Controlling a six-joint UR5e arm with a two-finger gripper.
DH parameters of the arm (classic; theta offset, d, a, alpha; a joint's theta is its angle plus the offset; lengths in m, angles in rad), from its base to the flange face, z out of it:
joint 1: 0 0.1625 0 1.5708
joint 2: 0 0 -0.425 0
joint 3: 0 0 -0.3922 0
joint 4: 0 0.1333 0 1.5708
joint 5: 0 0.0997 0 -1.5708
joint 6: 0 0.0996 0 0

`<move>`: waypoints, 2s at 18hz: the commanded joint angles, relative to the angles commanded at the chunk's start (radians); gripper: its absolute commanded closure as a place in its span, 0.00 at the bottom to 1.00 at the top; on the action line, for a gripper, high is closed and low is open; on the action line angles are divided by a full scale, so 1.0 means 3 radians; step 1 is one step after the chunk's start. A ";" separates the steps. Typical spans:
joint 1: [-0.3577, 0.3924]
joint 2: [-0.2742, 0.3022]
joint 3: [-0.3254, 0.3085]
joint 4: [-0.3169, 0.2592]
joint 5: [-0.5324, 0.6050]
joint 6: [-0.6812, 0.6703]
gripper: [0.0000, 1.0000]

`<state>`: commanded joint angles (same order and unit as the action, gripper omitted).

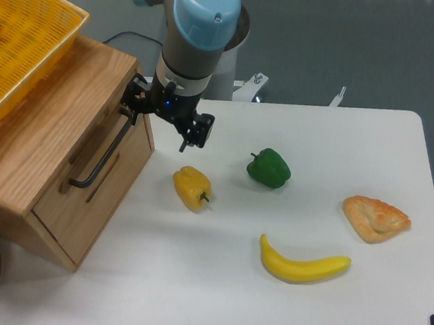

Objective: Slide the top drawer open

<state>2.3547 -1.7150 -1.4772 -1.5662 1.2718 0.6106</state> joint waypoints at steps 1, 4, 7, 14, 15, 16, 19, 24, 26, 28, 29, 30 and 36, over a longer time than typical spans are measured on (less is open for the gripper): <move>0.0000 -0.0036 0.0000 0.0005 -0.0010 0.0000 0.00; -0.0005 -0.0112 0.0010 0.0021 -0.0148 0.0000 0.00; -0.0051 -0.0194 0.0071 0.0021 -0.0302 -0.0026 0.00; -0.0169 -0.0276 0.0061 0.0021 -0.0317 -0.0148 0.00; -0.0174 -0.0276 0.0056 0.0021 -0.0317 -0.0148 0.00; -0.0184 -0.0286 0.0056 0.0015 -0.0317 -0.0154 0.00; -0.0205 -0.0297 0.0051 0.0021 -0.0317 -0.0184 0.00; -0.0250 -0.0343 0.0046 0.0026 -0.0312 -0.0220 0.00; -0.0251 -0.0358 0.0046 0.0031 -0.0312 -0.0220 0.00; -0.0251 -0.0363 0.0046 0.0046 -0.0307 -0.0220 0.00; -0.0251 -0.0363 0.0046 0.0051 -0.0307 -0.0220 0.00; -0.0251 -0.0363 0.0046 0.0051 -0.0307 -0.0220 0.00; -0.0225 -0.0363 0.0051 0.0072 -0.0307 -0.0215 0.00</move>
<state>2.2871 -1.8239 -1.4619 -1.5447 1.1796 0.5461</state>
